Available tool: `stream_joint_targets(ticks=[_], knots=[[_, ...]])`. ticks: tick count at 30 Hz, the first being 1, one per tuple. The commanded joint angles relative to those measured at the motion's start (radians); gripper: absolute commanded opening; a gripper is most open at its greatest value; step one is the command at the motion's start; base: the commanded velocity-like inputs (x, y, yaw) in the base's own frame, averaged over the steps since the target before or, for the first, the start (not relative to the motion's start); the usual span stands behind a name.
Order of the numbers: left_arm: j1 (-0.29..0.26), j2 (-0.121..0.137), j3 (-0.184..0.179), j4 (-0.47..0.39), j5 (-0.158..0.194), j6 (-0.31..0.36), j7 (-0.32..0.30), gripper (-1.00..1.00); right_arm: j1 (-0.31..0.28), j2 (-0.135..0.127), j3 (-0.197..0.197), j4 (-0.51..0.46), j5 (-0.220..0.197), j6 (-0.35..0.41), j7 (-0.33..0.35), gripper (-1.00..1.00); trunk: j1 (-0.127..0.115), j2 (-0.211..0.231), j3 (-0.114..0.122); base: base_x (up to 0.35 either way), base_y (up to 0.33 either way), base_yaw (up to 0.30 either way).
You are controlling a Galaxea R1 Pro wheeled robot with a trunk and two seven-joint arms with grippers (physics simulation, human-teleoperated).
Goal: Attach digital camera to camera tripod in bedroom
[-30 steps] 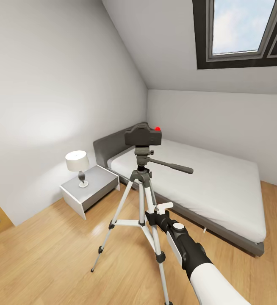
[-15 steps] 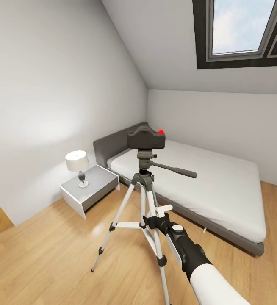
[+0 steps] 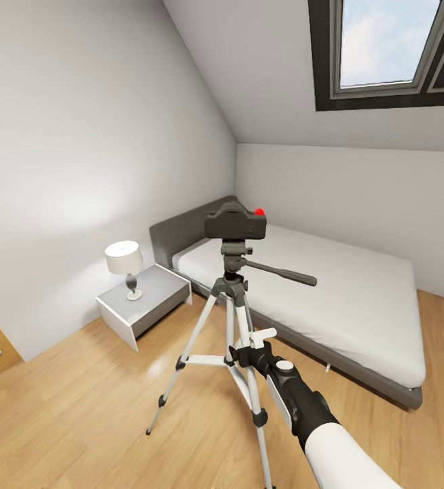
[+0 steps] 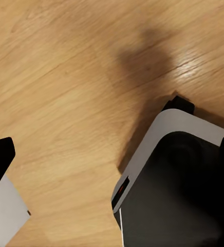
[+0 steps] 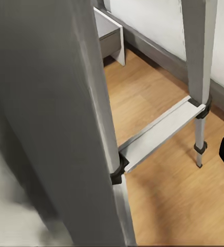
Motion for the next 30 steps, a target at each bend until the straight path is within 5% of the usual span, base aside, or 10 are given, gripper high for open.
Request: stream_joint_targets(ticks=[1,12,30], knots=[[-0.001,0.000,0.001,0.000,0.002,0.003,0.002,1.00,0.000,0.000,-0.002,-0.002,0.011,0.005,0.004,1.00,0.000,-0.002,-0.002,-0.192,0.000,0.000],[-0.001,-0.005,0.001,0.000,0.002,0.001,0.002,1.00,0.000,0.000,-0.002,-0.002,0.010,0.004,0.003,1.00,0.000,-0.002,-0.002,-0.260,0.000,0.000],[-0.001,-0.008,0.001,-0.001,0.002,0.000,0.002,1.00,0.000,0.000,-0.004,-0.002,0.011,0.004,0.002,1.00,0.000,-0.002,-0.002,-0.071,0.000,0.000]])
